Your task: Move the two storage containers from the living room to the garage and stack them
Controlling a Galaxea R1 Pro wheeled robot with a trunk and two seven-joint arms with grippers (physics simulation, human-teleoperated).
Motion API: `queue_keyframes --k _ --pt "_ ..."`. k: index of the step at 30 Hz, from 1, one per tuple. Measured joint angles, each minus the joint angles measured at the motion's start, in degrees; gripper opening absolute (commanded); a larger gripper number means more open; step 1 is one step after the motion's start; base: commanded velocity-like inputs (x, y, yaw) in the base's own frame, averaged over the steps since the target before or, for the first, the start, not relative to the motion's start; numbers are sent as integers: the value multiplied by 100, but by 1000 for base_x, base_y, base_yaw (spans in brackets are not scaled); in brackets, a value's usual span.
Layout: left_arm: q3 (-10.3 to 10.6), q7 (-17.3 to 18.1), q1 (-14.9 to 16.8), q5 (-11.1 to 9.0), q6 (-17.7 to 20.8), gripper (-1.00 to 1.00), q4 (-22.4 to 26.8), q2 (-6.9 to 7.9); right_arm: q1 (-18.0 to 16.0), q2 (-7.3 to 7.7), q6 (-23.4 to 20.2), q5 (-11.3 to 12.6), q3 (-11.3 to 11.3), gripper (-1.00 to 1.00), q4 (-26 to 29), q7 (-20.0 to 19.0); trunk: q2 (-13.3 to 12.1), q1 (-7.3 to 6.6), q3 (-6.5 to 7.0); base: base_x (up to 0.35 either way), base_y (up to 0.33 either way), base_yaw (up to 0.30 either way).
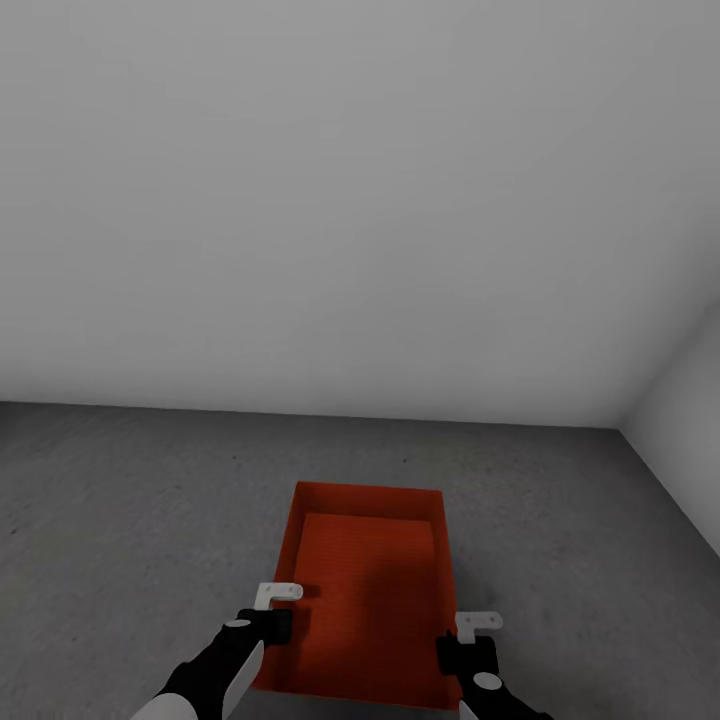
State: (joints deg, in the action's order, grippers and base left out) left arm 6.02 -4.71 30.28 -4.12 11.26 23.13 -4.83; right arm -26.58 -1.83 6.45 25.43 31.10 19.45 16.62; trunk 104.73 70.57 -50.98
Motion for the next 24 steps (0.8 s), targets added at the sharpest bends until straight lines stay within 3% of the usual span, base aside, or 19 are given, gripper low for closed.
queue_keyframes --k 1,24 --pt "-92 52 -14 40 -280 100 -213 -4 0 -4 -11 -102 -12 100 18 -29 -2 2 0 0 0 0" --pt "-96 30 -14 38 -291 100 -251 -4 0 -4 -80 -88 -19 100 19 -24 -2 2 0 0 0 0"
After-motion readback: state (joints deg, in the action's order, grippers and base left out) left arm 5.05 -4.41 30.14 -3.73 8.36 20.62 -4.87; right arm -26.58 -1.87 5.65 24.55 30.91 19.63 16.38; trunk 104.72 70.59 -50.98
